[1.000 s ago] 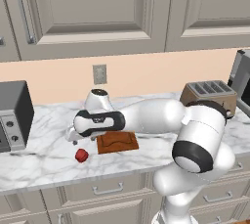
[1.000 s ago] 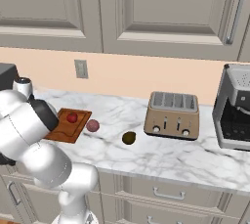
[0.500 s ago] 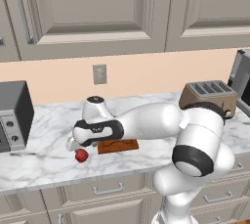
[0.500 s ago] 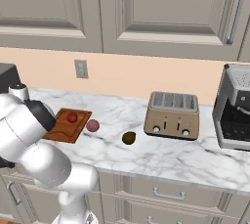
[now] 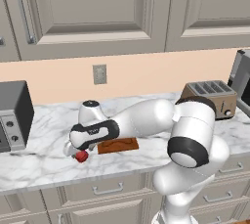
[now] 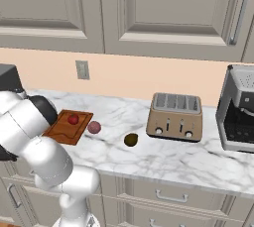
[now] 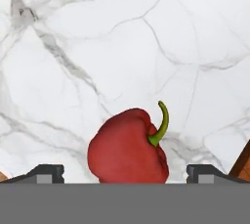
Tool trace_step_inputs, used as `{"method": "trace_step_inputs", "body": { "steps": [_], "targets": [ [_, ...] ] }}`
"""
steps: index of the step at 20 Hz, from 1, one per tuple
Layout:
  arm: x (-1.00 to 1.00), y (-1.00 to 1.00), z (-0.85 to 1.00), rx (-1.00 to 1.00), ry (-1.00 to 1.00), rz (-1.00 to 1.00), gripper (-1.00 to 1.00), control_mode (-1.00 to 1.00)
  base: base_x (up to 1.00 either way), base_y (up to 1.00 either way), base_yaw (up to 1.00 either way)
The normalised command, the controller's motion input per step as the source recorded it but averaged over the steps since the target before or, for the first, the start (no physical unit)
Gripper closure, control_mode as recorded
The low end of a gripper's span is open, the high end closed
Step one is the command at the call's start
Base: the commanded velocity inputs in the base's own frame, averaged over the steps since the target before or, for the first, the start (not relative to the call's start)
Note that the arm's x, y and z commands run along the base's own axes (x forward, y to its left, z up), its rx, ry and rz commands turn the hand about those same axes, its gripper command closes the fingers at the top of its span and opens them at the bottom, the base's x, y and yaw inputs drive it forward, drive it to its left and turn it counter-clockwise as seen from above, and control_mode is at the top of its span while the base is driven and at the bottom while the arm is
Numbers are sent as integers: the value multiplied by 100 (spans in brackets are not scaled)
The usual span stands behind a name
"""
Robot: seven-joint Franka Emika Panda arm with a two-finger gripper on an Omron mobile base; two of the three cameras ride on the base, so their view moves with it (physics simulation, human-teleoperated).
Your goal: Place the avocado, onion, tomato, and bell pepper on the cutting board.
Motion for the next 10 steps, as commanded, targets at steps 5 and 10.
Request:
{"method": "trace_step_inputs", "body": {
  "steps": [5,10],
  "targets": [
    [0,0,-7,-3,0,0,-100,-100,0,0,0],
    [1,0,-18,-7,0,0,-100,-100,0,0,0]
  ]
}}
